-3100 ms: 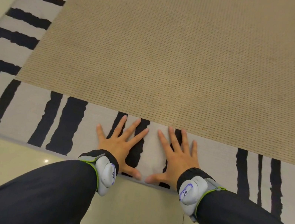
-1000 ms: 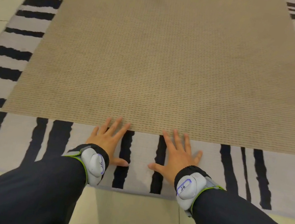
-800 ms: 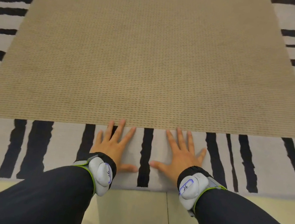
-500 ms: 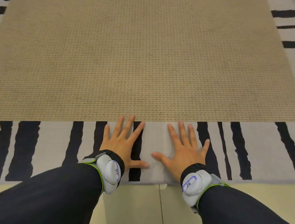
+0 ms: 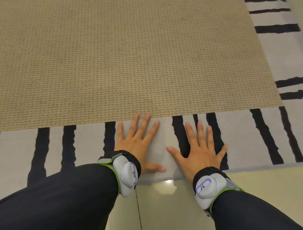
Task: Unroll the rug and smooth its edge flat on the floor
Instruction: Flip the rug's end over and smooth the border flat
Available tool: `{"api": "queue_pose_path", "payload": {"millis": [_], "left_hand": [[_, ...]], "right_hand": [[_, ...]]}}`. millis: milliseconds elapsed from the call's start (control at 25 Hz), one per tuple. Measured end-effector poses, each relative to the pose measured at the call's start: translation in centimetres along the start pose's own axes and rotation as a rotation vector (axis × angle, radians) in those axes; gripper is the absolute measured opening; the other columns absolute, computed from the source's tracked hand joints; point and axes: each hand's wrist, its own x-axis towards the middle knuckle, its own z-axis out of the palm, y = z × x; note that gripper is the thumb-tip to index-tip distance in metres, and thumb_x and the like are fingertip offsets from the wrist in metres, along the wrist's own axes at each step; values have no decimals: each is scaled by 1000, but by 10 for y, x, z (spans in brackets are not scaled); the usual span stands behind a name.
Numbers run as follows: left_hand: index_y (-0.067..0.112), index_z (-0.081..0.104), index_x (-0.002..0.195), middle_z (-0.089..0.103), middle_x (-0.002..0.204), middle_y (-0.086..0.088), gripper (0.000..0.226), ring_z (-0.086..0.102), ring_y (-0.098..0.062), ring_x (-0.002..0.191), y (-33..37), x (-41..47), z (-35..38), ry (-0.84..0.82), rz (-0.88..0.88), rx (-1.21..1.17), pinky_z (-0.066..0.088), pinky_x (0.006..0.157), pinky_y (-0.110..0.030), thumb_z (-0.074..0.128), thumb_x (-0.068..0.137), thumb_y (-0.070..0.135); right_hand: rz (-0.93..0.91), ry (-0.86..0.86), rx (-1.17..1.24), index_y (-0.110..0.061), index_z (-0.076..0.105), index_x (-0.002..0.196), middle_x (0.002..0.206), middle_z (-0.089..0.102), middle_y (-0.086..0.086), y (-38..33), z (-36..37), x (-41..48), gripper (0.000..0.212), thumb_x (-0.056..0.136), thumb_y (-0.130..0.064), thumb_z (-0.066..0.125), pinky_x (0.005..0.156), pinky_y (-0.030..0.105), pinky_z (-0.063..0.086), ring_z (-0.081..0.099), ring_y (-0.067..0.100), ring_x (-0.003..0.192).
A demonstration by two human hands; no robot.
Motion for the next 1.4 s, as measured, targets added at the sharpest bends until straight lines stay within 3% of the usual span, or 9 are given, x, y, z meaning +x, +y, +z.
{"api": "queue_pose_path", "payload": {"millis": [400, 720, 1240, 1400], "left_hand": [[37, -22, 144, -28, 157, 4, 127, -30, -26, 142, 73, 31, 4, 27, 138, 30, -14, 111, -63, 45, 52, 91], [38, -25, 143, -28, 157, 3, 127, -29, -27, 143, 104, 53, 1, 2, 214, 63, -13, 110, -64, 41, 49, 94], [39, -28, 141, -38, 149, 7, 127, -33, -25, 141, 101, 55, 4, -35, 250, 73, -15, 111, -63, 39, 49, 94], [40, -22, 143, -29, 156, 8, 128, -28, -21, 143, 68, 43, -4, -47, 222, 69, -14, 111, -59, 51, 50, 89]], "right_hand": [[161, -93, 63, -48, -15, 144, 156, -27, -14, 73, -23, 4, 88, 76, -81, 30, 112, 65, -5, -26, 14, 143], [225, -74, 97, -44, -14, 146, 158, -24, -8, 110, -32, 7, 99, 70, -85, 35, 114, 61, -3, -22, 19, 145], [240, -97, 49, -44, -17, 145, 158, -25, -5, 111, -31, 14, 103, 67, -86, 34, 112, 64, -2, -22, 23, 145], [263, -135, 60, -42, -17, 145, 158, -24, -4, 112, -37, 14, 104, 69, -83, 40, 113, 65, 5, -18, 24, 146]]}}
